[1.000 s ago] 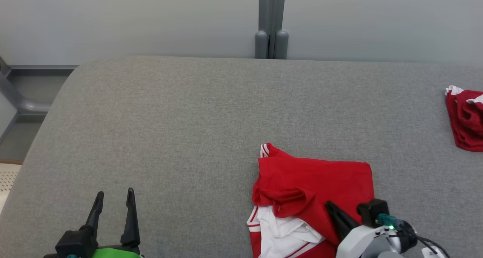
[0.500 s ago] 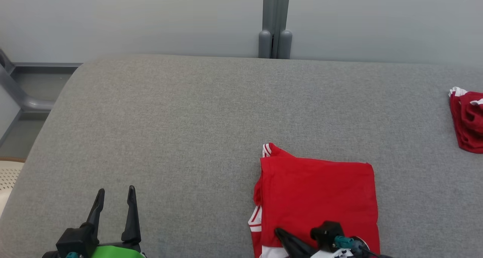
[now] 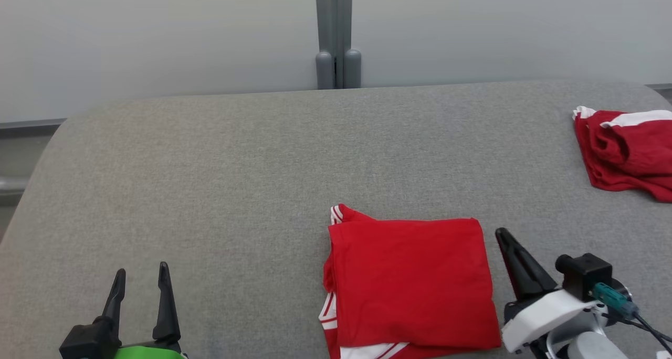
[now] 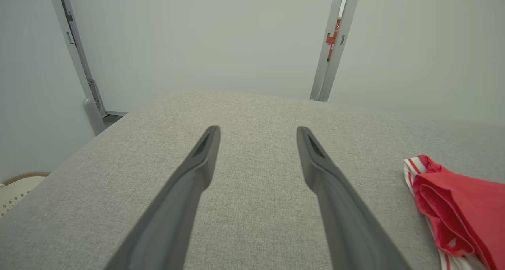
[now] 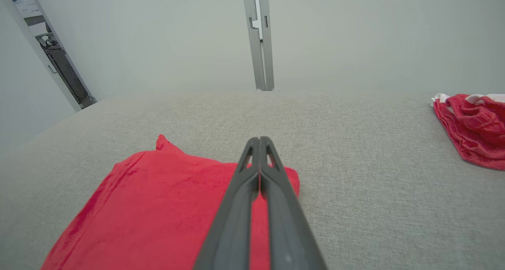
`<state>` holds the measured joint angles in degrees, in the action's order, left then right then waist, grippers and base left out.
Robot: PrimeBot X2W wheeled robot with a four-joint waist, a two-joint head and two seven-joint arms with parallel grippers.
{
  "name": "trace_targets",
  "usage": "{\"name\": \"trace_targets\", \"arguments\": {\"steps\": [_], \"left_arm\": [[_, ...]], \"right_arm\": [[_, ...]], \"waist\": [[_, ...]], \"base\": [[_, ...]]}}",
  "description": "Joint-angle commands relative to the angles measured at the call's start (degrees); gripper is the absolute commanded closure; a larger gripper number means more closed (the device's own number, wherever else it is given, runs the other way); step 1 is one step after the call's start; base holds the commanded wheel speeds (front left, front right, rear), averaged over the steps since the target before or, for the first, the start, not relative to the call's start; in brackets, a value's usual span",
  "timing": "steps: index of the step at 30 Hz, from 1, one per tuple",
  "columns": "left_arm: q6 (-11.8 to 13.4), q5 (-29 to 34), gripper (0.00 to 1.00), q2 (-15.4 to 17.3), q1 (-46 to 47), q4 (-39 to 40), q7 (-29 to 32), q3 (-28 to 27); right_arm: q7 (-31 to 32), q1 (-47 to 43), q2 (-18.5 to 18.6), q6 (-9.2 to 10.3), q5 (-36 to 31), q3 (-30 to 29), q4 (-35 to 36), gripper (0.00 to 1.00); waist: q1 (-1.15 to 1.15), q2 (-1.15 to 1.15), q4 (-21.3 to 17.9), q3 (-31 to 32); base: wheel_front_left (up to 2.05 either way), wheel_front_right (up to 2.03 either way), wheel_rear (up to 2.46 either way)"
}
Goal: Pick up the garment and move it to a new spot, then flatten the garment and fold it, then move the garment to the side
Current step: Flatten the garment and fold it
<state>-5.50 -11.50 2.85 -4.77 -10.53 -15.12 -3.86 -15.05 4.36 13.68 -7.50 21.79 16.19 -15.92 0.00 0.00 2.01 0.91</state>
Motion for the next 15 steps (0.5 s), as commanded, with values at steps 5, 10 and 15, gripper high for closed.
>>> {"name": "trace_targets", "arguments": {"steps": [5, 10, 15], "left_arm": [[0.7, -0.7, 0.0, 0.1, -1.3, 0.6, 0.0, -1.4], [0.7, -0.2, 0.0, 0.1, -2.3, 0.7, 0.0, -1.6], [0.1, 0.7, 0.0, 0.1, -2.5, 0.3, 0.0, -1.2]], "right_arm": [[-0.2, -3.8, 0.6, 0.02, -2.5, -6.5, 2.8, 0.0], [-0.2, -5.9, -0.7, 0.02, -3.6, -10.2, 3.9, 0.0], [-0.2, -6.9, -1.6, 0.02, -4.4, -10.9, 4.6, 0.0]], "waist": [[0.0, 0.0, -3.9, 1.1], [0.0, 0.0, -4.9, 1.8], [0.0, 0.0, -5.2, 2.4]], "base": [[0.0, 0.0, 0.0], [0.0, 0.0, 0.0], [0.0, 0.0, 0.0]]}}
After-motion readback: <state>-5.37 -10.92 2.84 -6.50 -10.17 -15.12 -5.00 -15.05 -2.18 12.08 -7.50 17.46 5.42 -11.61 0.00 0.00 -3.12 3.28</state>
